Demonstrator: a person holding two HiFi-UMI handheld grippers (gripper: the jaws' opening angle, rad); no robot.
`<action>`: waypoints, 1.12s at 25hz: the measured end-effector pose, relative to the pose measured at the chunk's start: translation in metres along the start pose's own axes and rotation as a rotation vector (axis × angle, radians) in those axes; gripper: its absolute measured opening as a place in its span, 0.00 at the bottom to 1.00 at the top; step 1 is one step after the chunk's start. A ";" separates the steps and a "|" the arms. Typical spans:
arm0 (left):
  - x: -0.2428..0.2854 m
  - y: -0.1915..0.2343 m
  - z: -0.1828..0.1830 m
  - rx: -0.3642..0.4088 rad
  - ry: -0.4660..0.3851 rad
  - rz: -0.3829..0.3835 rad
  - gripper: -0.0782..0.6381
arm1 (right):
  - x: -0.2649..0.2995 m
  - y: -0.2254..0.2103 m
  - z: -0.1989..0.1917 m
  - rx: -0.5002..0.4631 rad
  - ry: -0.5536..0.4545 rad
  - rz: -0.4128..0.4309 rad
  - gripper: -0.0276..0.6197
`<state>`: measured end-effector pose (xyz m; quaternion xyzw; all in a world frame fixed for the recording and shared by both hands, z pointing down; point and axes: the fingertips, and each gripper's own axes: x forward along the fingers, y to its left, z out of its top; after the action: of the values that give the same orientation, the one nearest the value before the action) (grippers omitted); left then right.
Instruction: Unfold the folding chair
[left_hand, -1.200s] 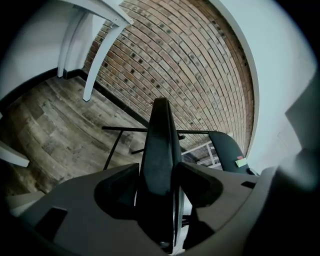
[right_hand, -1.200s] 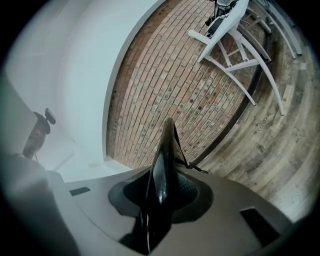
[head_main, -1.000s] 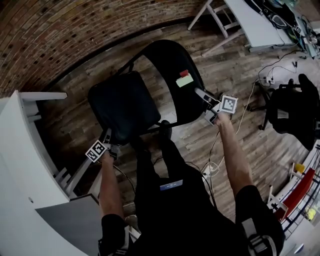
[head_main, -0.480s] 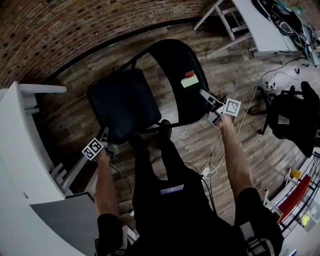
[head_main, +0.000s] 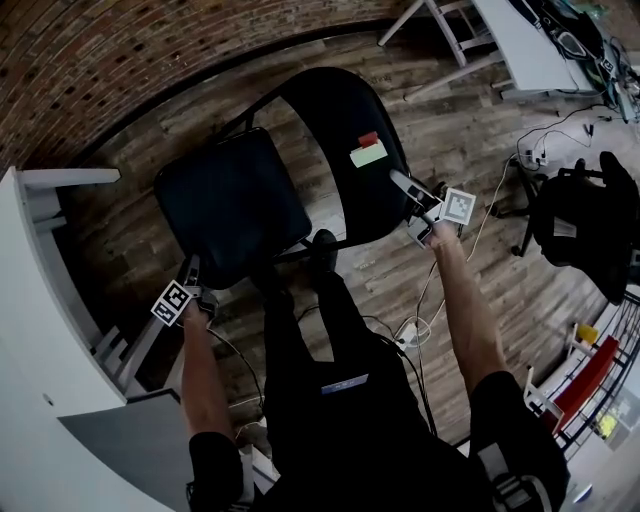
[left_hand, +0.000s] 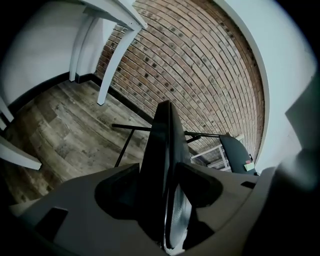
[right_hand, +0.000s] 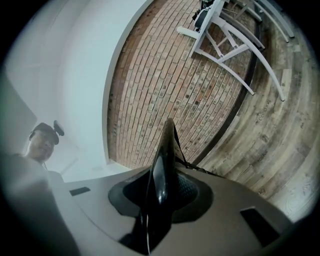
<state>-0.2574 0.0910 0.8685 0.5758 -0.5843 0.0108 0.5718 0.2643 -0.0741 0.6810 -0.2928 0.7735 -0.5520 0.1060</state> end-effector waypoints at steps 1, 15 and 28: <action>0.001 0.002 0.000 -0.003 -0.005 -0.005 0.45 | 0.000 0.000 -0.001 -0.001 0.000 -0.001 0.19; -0.011 -0.019 0.033 0.229 -0.139 0.048 0.34 | 0.006 0.003 -0.006 -0.008 -0.007 0.002 0.19; 0.008 -0.095 -0.036 0.022 -0.016 -0.228 0.33 | 0.007 0.004 -0.009 0.002 -0.006 0.014 0.19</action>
<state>-0.1660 0.0780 0.8251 0.6447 -0.5194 -0.0525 0.5584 0.2532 -0.0699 0.6815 -0.2889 0.7746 -0.5512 0.1128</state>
